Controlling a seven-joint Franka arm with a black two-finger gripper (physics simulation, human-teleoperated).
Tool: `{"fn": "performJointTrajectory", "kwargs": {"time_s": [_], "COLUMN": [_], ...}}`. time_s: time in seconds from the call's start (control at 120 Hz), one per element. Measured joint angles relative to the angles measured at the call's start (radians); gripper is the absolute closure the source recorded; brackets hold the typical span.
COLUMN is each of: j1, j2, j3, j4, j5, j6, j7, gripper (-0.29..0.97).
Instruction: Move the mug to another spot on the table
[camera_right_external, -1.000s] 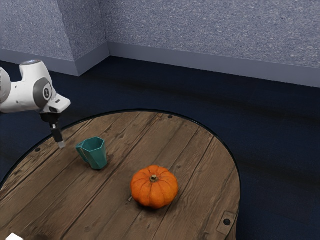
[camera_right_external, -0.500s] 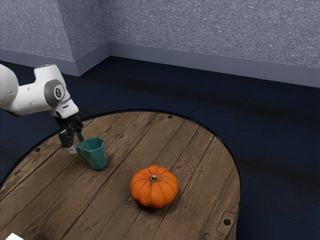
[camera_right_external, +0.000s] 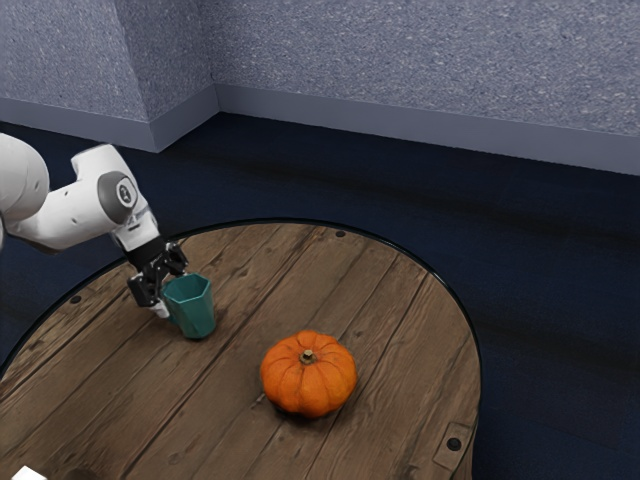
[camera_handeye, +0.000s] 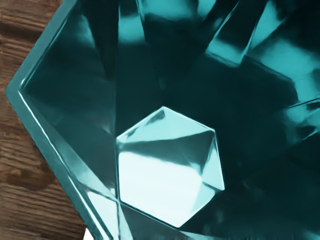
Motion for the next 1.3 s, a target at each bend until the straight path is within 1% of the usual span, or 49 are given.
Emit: {"fn": "performJointTrajectory", "kwargs": {"time_s": [0.05,0.158,0.2,0.225,0.433,0.5,0.533,0.6,0.667,0.725,0.792,0.858,0.892,0.942,1.008,1.1,1.15,1.208,1.258,1.3], "j1": [0.001,0.000,0.000,0.000,-0.001,-0.001,-0.001,-0.002,-0.002,0.003,0.015,0.048,0.045,0.020,-0.034,-0.095,-0.099,-0.044,0.012,0.025], "j2": [0.000,0.001,0.001,0.001,-0.017,-0.042,-0.075,-0.202,-0.354,-0.452,-0.493,-0.495,-0.486,-0.465,-0.426,-0.385,-0.375,-0.368,-0.361,-0.359], "j3": [0.000,0.000,0.001,0.001,0.000,0.000,0.000,0.001,0.001,-0.001,-0.010,-0.068,-0.097,-0.126,-0.144,-0.147,-0.113,-0.072,-0.067,-0.069], "j4": [0.000,0.000,0.000,0.000,0.000,-0.008,-0.035,-0.164,-0.351,-0.490,-0.582,-0.614,-0.617,-0.609,-0.593,-0.585,-0.588,-0.593,-0.591,-0.591], "j5": [-0.006,-0.014,-0.018,-0.021,-0.047,-0.054,-0.058,-0.065,-0.077,-0.119,-0.196,-0.282,-0.322,-0.369,-0.412,-0.446,-0.453,-0.455,-0.457,-0.460], "j6": [0.002,0.010,0.013,0.014,0.026,0.028,0.032,0.050,0.084,0.119,0.155,0.188,0.205,0.227,0.253,0.287,0.303,0.317,0.326,0.332], "j7": [0.015,0.037,0.044,0.048,0.078,0.087,0.091,0.100,0.108,0.115,0.123,0.131,0.135,0.140,0.146,0.155,0.159,0.164,0.169,0.172], "gripper": [0.15,0.42,0.50,0.53,0.58,0.62,0.65,0.68,0.69,0.71,0.74,0.75,0.75,0.75,0.75,0.75,0.75,0.75,0.75,0.75]}}
